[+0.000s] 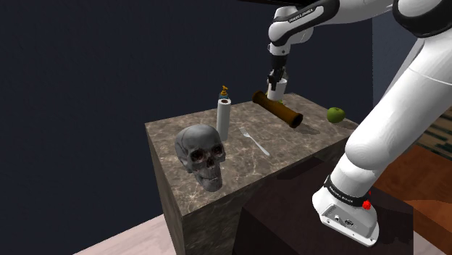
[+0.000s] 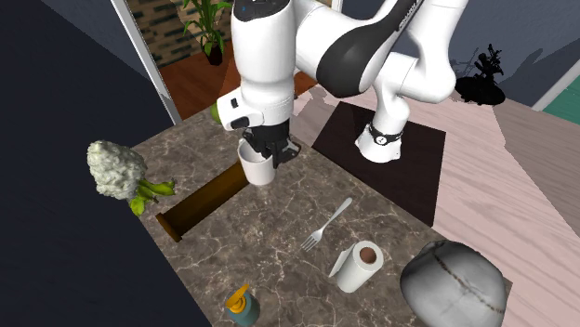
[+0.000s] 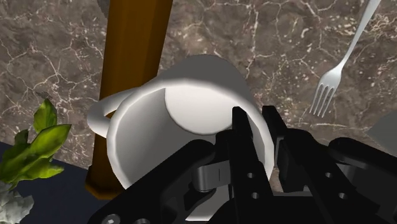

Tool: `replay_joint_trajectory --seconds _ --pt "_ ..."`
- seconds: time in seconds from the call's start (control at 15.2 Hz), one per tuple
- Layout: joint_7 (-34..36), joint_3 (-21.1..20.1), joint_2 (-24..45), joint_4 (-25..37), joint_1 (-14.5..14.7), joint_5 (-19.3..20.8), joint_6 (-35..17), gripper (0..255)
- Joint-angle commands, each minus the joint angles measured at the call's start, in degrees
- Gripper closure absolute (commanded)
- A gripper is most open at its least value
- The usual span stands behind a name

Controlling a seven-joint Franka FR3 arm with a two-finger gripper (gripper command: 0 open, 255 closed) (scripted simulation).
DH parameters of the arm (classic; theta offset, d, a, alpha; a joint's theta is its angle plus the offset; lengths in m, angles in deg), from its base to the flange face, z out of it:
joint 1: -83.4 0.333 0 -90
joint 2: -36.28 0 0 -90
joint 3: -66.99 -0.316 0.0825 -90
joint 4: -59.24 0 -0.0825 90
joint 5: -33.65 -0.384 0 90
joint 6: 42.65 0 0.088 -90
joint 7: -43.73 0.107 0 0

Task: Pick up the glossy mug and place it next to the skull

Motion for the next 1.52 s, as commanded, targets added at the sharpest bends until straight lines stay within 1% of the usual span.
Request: replay_joint_trajectory --seconds 0.0,1.06,1.45 --pt "-0.12 -0.04 -0.52 1.24 0.0 0.05 1.75 255" --pt "-0.79 -0.5 -2.13 11.51 0.23 -0.05 13.59 255" --pt "7.15 -5.22 -1.04 12.66 3.84 -1.35 14.44 255"
